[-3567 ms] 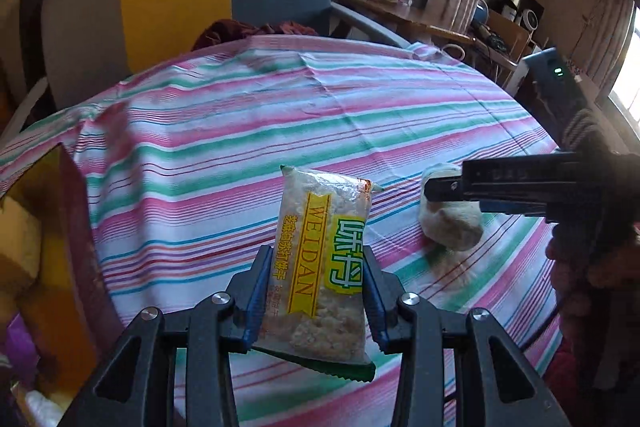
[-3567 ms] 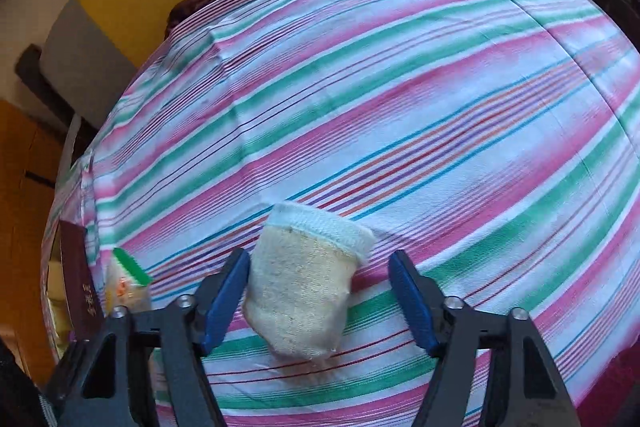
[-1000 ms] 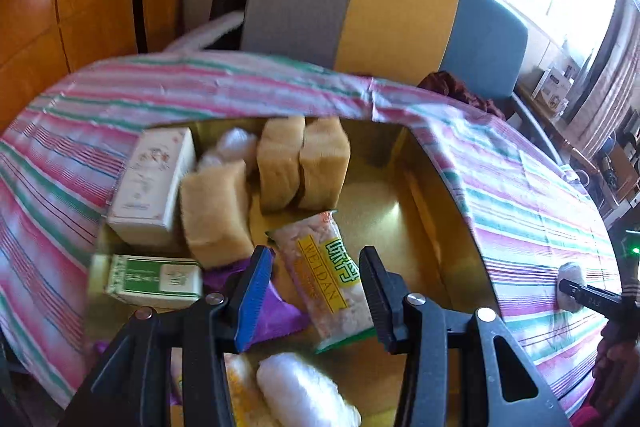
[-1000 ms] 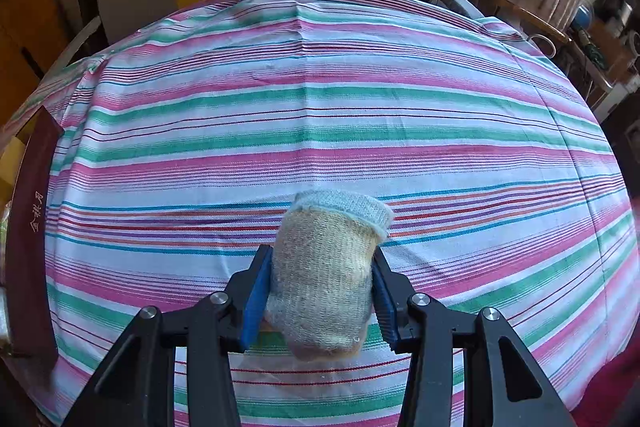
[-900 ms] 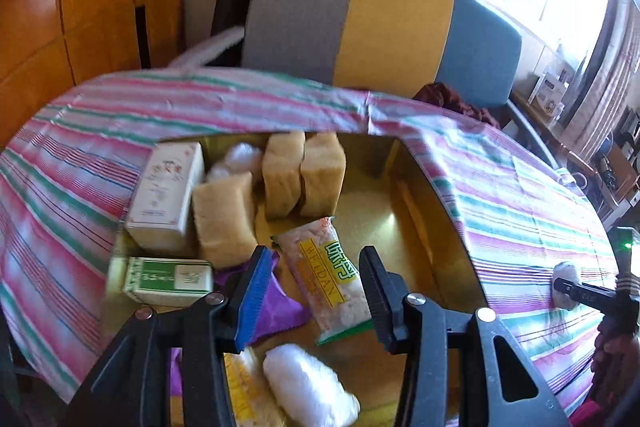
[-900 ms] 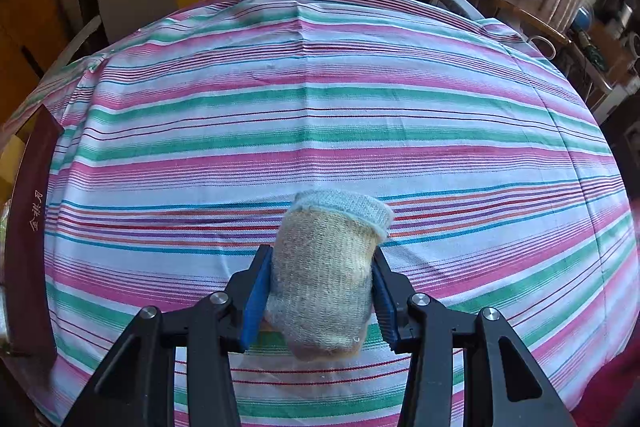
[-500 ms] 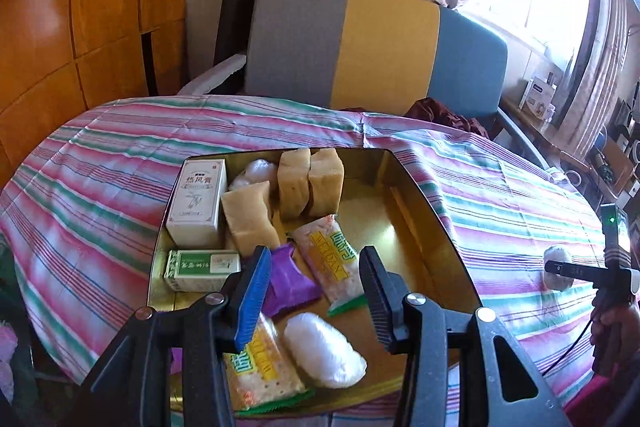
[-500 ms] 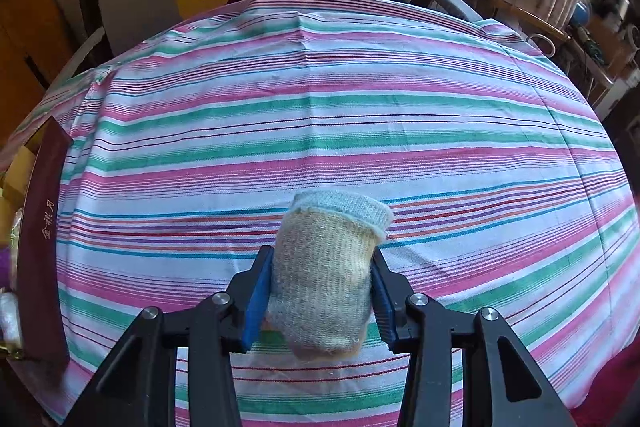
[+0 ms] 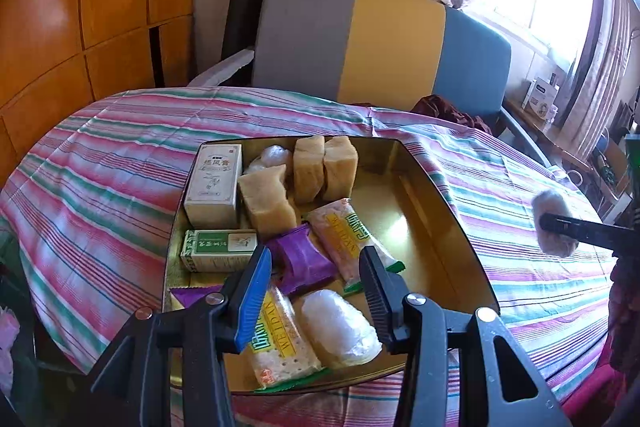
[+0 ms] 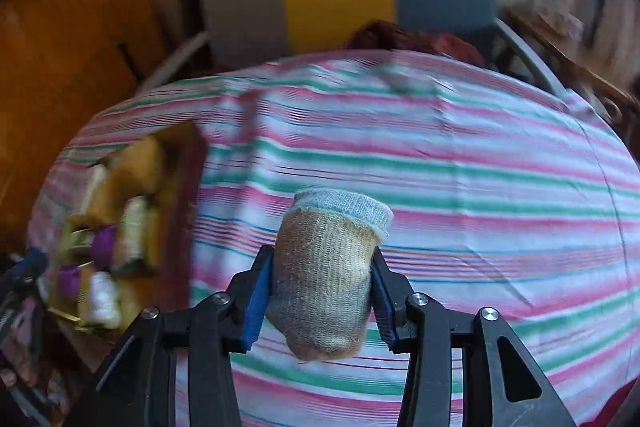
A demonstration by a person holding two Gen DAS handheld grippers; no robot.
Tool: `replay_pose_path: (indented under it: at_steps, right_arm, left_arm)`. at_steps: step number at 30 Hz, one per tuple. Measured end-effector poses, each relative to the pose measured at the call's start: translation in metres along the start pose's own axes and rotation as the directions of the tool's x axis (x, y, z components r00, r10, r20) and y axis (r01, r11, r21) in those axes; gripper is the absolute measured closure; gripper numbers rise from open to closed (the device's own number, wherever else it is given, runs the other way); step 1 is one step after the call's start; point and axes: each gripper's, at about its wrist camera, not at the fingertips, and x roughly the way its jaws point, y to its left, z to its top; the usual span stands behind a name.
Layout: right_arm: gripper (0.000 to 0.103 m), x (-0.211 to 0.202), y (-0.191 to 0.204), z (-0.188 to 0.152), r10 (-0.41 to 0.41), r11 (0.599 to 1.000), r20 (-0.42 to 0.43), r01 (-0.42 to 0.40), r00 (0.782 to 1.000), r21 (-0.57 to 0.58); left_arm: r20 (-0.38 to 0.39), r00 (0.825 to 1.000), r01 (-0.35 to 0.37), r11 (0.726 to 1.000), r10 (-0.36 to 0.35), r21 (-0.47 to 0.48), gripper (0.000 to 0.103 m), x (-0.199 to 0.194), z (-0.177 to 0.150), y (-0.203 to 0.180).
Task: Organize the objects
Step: 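Carry the knit pouch into the tray and open the right gripper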
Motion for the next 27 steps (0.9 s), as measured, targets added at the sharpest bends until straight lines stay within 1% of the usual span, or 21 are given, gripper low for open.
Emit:
replay_pose_path:
  at_steps: [3,6,9,12,13,15,18,20,22,25,27]
  right_arm:
    - [0.057,-0.002,0.053,0.004,0.09,0.992,0.01,-0.088,0.996,-0.089]
    - [0.057,0.004,0.103,0.0,0.161,0.971,-0.023,-0.163,0.987,-0.175]
    - [0.057,0.019,0.142,-0.008,0.199,0.947,-0.076,-0.211,0.977,-0.242]
    - [0.057,0.038,0.164,-0.017,0.206,0.929,-0.134,-0.237,0.969,-0.283]
    - [0.056,0.044,0.17,-0.02,0.203,0.923,-0.153,-0.241,0.967,-0.299]
    - [0.056,0.062,0.184,-0.029,0.168,0.913,-0.193,-0.227,0.967,-0.34]
    - [0.054,0.078,0.189,-0.041,0.157,0.905,-0.229,-0.232,0.961,-0.357]
    - [0.054,0.083,0.19,-0.047,0.144,0.904,-0.233,-0.224,0.962,-0.364]
    - [0.053,0.084,0.187,-0.05,0.153,0.905,-0.233,-0.23,0.96,-0.356]
    - [0.048,0.083,0.185,-0.053,0.162,0.907,-0.22,-0.233,0.962,-0.351]
    - [0.041,0.081,0.185,-0.054,0.167,0.908,-0.207,-0.232,0.964,-0.349]
  left_arm:
    - [-0.004,1.0,-0.005,1.0,0.005,-0.02,0.057,-0.001,-0.002,0.008]
    - [-0.007,1.0,-0.023,0.999,0.023,-0.043,0.057,-0.001,-0.004,0.02]
    - [-0.012,0.999,-0.048,0.997,0.048,-0.063,0.057,-0.002,-0.007,0.033]
    - [-0.023,0.997,-0.069,0.995,0.068,-0.078,0.057,-0.001,-0.011,0.042]
    - [-0.027,0.997,-0.076,0.994,0.074,-0.081,0.057,-0.001,-0.013,0.044]
    - [-0.032,0.996,-0.084,0.993,0.082,-0.086,0.057,-0.001,-0.016,0.047]
    - [-0.034,0.995,-0.097,0.992,0.094,-0.087,0.055,-0.002,-0.018,0.048]
    - [-0.035,0.994,-0.105,0.991,0.102,-0.088,0.053,-0.002,-0.018,0.048]
    - [-0.034,0.994,-0.108,0.99,0.105,-0.09,0.051,-0.002,-0.019,0.048]
    - [-0.031,0.994,-0.112,0.99,0.109,-0.086,0.046,-0.003,-0.019,0.046]
    - [-0.028,0.993,-0.113,0.99,0.111,-0.085,0.043,-0.005,-0.019,0.045]
